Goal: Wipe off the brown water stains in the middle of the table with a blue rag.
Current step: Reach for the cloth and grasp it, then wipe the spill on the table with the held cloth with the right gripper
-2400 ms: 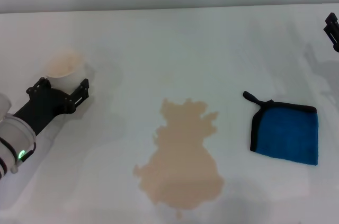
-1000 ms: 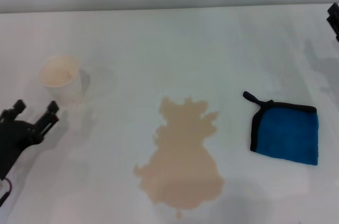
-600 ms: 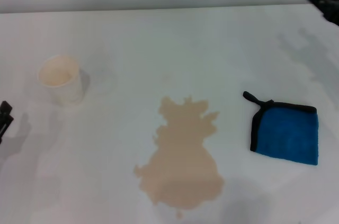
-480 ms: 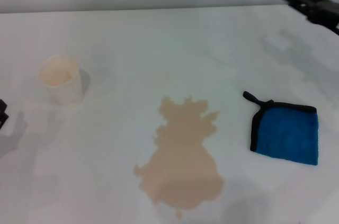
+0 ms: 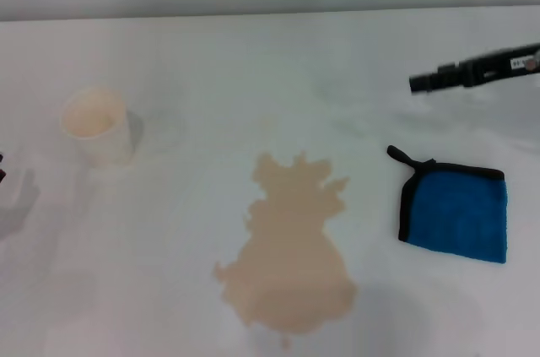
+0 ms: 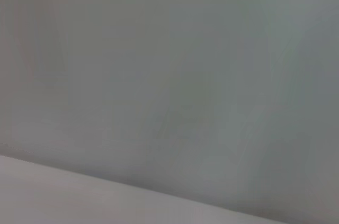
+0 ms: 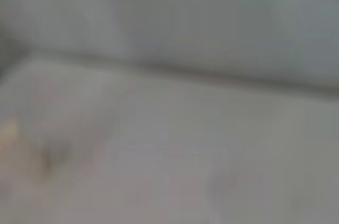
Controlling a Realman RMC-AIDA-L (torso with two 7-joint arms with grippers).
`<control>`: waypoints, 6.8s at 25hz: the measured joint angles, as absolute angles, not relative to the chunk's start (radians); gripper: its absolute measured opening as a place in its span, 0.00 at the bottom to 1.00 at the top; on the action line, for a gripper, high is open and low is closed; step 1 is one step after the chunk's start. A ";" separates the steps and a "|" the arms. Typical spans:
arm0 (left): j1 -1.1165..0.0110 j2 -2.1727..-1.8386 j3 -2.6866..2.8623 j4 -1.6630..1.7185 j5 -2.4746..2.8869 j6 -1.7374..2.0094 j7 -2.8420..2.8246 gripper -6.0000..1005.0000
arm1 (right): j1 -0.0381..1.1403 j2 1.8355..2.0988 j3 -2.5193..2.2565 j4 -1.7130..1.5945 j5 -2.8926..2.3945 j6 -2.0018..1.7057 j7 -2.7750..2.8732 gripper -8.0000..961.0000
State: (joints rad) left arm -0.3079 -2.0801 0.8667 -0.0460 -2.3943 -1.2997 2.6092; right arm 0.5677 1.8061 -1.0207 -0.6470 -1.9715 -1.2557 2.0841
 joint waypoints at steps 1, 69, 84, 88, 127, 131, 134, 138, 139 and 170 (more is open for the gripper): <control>-0.311 -2.080 0.867 -0.046 -2.395 -1.299 2.609 0.88 | 0.592 1.801 -1.021 -0.660 -2.044 -1.291 2.139 0.86; -0.381 -2.082 0.867 -0.018 -2.436 -1.258 2.609 0.88 | 0.564 2.020 -1.374 -1.112 -2.753 -1.537 2.518 0.75; -0.384 -2.082 0.867 -0.018 -2.436 -1.258 2.609 0.88 | 0.571 2.022 -1.388 -1.112 -2.755 -1.541 2.518 0.67; -0.383 -2.082 0.867 -0.018 -2.436 -1.258 2.609 0.88 | 0.571 2.021 -1.388 -1.112 -2.754 -1.543 2.518 0.63; -0.383 -2.081 0.867 -0.017 -2.436 -1.268 2.609 0.88 | 0.583 2.019 -1.399 -1.087 -2.758 -1.550 2.517 0.43; -0.387 -2.080 0.867 -0.017 -2.436 -1.269 2.609 0.88 | 0.584 2.019 -1.400 -1.080 -2.758 -1.548 2.518 0.33; -0.388 -2.080 0.867 -0.017 -2.436 -1.269 2.609 0.88 | 0.584 2.020 -1.400 -1.077 -2.758 -1.547 2.519 0.27; -0.389 -2.080 0.867 -0.017 -2.436 -1.269 2.609 0.88 | 0.584 2.022 -1.398 -1.076 -2.758 -1.549 2.519 0.19; -0.389 -2.080 0.867 -0.017 -2.436 -1.269 2.609 0.88 | 0.584 2.022 -1.398 -1.076 -2.758 -1.549 2.519 0.19; -0.390 -2.080 0.873 -0.017 -2.430 -1.270 2.609 0.88 | 0.604 2.025 -1.728 -1.087 -2.338 -1.549 2.504 0.15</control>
State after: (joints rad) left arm -0.3896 -2.0800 0.8730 -0.0169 -2.4297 -1.2705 2.6093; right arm 0.6037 2.0253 -1.7278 -1.0874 -2.3383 -1.5486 2.5040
